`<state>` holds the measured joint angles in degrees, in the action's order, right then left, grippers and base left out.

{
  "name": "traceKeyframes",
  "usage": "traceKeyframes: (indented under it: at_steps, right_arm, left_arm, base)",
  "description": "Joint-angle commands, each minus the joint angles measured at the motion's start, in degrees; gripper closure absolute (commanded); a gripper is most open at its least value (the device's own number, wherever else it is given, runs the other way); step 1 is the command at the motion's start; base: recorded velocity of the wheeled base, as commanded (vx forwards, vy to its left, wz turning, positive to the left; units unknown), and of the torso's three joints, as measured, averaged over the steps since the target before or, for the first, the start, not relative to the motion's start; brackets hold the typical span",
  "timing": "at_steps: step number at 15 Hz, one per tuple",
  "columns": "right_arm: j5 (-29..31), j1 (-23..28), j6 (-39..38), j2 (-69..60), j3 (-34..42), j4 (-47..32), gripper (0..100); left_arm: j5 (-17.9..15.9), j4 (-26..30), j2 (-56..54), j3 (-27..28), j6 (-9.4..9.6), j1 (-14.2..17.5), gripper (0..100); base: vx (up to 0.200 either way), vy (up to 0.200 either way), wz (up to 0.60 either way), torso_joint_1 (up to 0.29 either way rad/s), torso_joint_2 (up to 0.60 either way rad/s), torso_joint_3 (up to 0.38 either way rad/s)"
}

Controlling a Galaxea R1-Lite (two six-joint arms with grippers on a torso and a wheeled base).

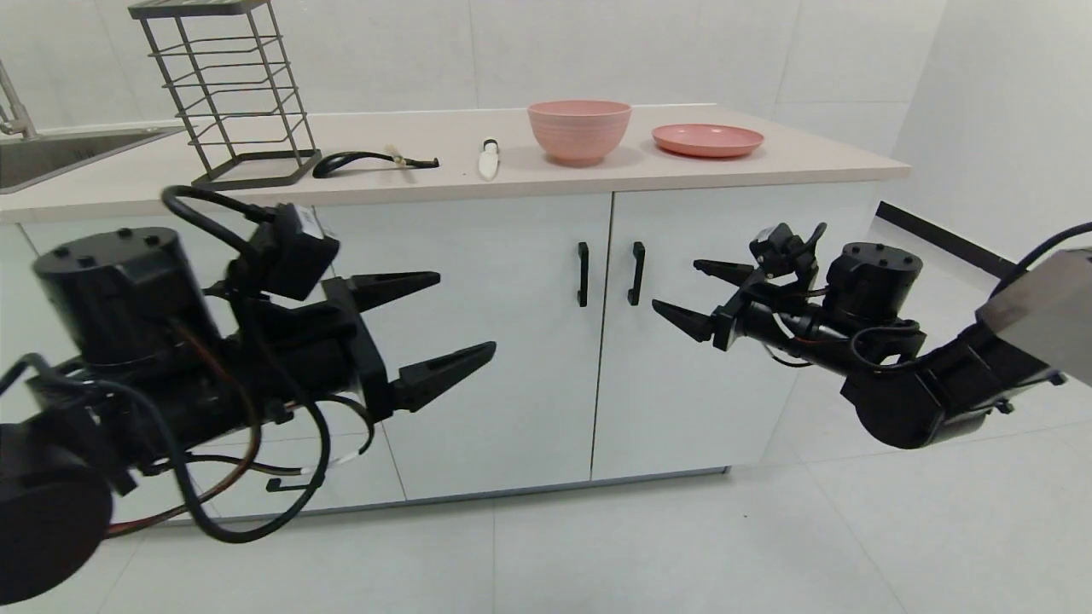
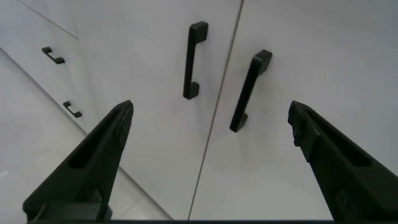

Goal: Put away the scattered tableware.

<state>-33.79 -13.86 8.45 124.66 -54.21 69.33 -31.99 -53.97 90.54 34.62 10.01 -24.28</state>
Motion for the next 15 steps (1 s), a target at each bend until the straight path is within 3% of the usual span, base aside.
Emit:
traceKeyframes:
  at_steps: [1,6,10,13,15]
  right_arm:
    - [-2.1,0.2,0.0,6.3,-5.3,1.0,0]
    - [-2.5,0.9,0.0,12.1,-10.9,1.0,0]
    - [-2.9,0.3,-0.1,15.3,-15.4,0.7,0]
    - [-3.0,-0.6,-0.3,18.2,-21.5,-0.4,0]
    - [-3.8,-1.1,-0.4,18.5,-22.7,-1.5,0]
  left_arm:
    - [0.3,-1.8,10.2,3.6,-0.08,-4.9,0]
    - [1.3,-3.3,17.6,12.8,-0.16,-9.3,0]
    - [1.1,-3.5,21.5,15.5,-0.69,-13.2,0]
    - [1.2,-4.0,24.2,20.0,-0.69,-12.4,0]
    - [1.3,-4.0,24.2,20.2,-0.69,-11.8,0]
  base:
    - [0.0,0.0,0.0,0.0,0.0,0.0]
    - [0.0,0.0,0.0,0.0,0.0,0.0]
    - [0.0,0.0,0.0,0.0,0.0,0.0]
    - [0.0,0.0,0.0,0.0,0.0,0.0]
    - [0.0,0.0,0.0,0.0,0.0,0.0]
